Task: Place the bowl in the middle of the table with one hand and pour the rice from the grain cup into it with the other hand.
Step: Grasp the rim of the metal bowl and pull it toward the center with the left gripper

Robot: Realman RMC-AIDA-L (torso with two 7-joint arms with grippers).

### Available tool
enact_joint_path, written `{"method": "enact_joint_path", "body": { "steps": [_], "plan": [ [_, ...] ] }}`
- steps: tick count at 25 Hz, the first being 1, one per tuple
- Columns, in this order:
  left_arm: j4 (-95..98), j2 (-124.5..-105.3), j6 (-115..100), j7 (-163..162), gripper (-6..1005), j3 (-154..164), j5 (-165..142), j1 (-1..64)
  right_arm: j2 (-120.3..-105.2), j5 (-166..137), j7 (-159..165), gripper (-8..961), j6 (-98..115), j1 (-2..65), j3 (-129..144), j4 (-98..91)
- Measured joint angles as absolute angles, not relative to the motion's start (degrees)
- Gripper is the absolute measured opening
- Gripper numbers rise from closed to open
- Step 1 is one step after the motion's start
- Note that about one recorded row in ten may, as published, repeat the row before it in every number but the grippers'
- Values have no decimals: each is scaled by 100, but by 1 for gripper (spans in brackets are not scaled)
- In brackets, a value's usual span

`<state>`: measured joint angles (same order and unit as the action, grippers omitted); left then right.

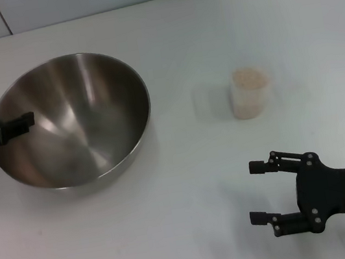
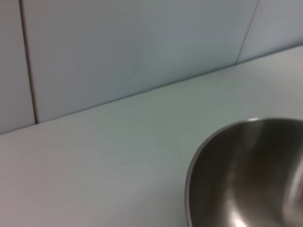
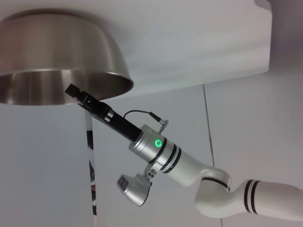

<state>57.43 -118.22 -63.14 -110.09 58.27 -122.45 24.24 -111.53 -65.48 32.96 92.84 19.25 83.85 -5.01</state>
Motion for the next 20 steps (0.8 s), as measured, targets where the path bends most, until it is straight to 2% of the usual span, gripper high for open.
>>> {"method": "enact_joint_path", "body": {
  "steps": [9,20],
  "plan": [
    [5740,-11844,-6271,-11218,479,5835,-12584,2596,-11150,-6548,3302,817,9281,1924,8385,-501],
    [5706,-11802,-6491,-11428,78,5847,-12653,2869,-11154,-6548,3305,817,9215,1924,8385,-501]
  ]
}}
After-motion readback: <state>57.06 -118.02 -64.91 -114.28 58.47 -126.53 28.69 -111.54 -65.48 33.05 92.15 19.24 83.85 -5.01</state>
